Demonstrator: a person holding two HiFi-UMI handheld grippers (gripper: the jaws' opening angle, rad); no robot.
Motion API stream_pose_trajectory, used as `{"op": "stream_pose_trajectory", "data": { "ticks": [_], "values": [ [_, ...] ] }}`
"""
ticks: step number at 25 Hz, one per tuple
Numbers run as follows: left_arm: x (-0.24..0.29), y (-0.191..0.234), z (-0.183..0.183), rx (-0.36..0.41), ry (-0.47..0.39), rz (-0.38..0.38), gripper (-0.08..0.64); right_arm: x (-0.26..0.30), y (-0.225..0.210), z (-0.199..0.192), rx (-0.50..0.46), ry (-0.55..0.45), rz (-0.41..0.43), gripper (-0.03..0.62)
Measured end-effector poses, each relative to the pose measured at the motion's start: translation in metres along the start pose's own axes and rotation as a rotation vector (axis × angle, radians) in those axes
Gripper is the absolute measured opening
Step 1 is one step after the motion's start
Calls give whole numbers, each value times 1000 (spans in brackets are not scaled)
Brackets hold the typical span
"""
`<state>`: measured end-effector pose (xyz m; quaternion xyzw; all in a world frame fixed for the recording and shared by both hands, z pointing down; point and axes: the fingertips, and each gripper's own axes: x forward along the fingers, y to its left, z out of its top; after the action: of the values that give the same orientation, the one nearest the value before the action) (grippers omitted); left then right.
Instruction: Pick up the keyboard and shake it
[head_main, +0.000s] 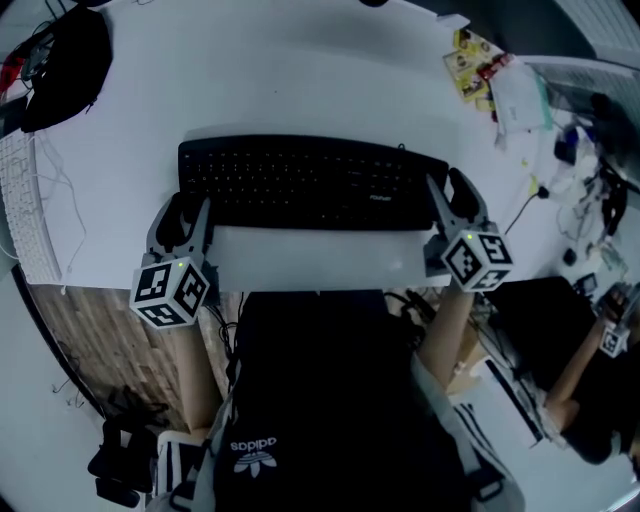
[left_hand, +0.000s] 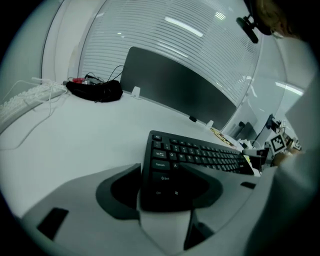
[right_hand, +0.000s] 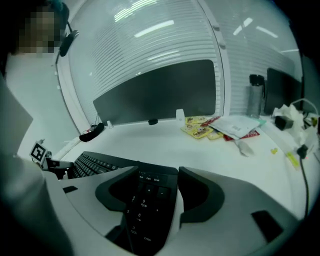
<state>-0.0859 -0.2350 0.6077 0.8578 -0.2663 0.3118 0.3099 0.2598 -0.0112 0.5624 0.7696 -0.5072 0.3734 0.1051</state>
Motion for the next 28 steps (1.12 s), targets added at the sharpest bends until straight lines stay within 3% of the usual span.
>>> {"op": "stream_pose_trajectory", "data": {
  "ticks": [3,11,17,28],
  "values": [
    [0,2,-2,-46,11,-4,224,5,-7,-8,43,52,15,235],
    [3,-1,0,22,37,-45,222,15,-2,-7,88,70,72,242],
    [4,0,-1,16,34,-40,222,18,-6,-13,248,81,90,247],
    [2,1,-1,6,27,-50,222,11,3,0,204,34,96,245]
  ]
}}
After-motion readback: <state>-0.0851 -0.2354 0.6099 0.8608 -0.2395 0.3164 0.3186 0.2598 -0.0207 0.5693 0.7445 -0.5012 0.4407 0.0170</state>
